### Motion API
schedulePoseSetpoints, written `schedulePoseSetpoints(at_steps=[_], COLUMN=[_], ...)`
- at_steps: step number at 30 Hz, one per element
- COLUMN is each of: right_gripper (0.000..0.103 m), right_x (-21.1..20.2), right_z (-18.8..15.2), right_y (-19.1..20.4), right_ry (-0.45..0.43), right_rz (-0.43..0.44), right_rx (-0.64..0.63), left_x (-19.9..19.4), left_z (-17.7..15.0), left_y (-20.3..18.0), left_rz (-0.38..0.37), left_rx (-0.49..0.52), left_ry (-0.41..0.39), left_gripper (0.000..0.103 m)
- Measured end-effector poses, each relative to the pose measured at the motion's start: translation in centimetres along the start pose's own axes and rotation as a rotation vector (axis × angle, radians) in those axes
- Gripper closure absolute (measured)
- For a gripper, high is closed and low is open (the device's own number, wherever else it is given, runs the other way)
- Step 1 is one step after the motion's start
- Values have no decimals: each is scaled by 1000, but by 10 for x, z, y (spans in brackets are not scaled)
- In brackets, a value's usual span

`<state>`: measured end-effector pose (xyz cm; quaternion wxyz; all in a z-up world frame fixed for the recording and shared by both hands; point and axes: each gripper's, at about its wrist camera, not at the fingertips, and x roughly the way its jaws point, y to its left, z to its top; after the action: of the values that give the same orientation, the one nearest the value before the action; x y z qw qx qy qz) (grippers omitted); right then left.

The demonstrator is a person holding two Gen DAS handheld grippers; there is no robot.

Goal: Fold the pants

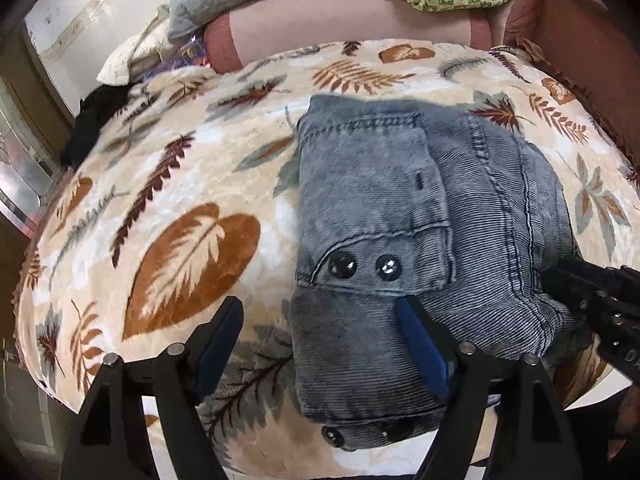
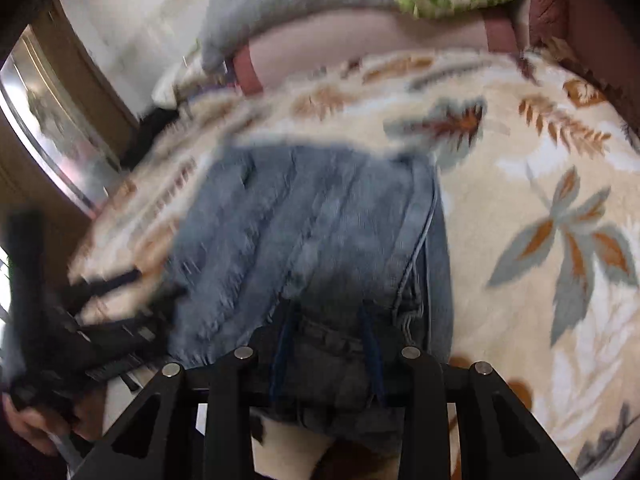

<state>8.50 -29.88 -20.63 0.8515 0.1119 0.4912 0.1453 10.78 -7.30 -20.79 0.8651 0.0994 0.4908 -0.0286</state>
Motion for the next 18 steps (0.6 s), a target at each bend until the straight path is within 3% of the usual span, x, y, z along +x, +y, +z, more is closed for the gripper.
schedulePoseSetpoints(at_steps=[2,5,7,9,13,16,18], right_gripper=[66,63,35,31,31,31,31], right_x=[-8,-31,-43,-48,-31,-12,-1], right_z=[3,9,11,11,8,10,11], right_y=[-2,-23,-50,-81,-113,-110,-108], right_ry=[-5,-85,-125,-144,-53,16,50], right_rz=[25,52,49,79,164,223,217], right_rx=[-6,66,173,305,452,446,444], left_x=[-4,-15,-21,-18,7,29,39], left_z=[-1,1,4,9,16,18,19], left_y=[9,28,46,65,87,88,86], left_rz=[-28,-33,-30,-49,-155,-256,-306], left_rx=[-26,-40,-73,-125,-195,-204,-205], left_ry=[5,-11,-39,-30,60,120,141], left_gripper=[22,22,22,22,21,21,21])
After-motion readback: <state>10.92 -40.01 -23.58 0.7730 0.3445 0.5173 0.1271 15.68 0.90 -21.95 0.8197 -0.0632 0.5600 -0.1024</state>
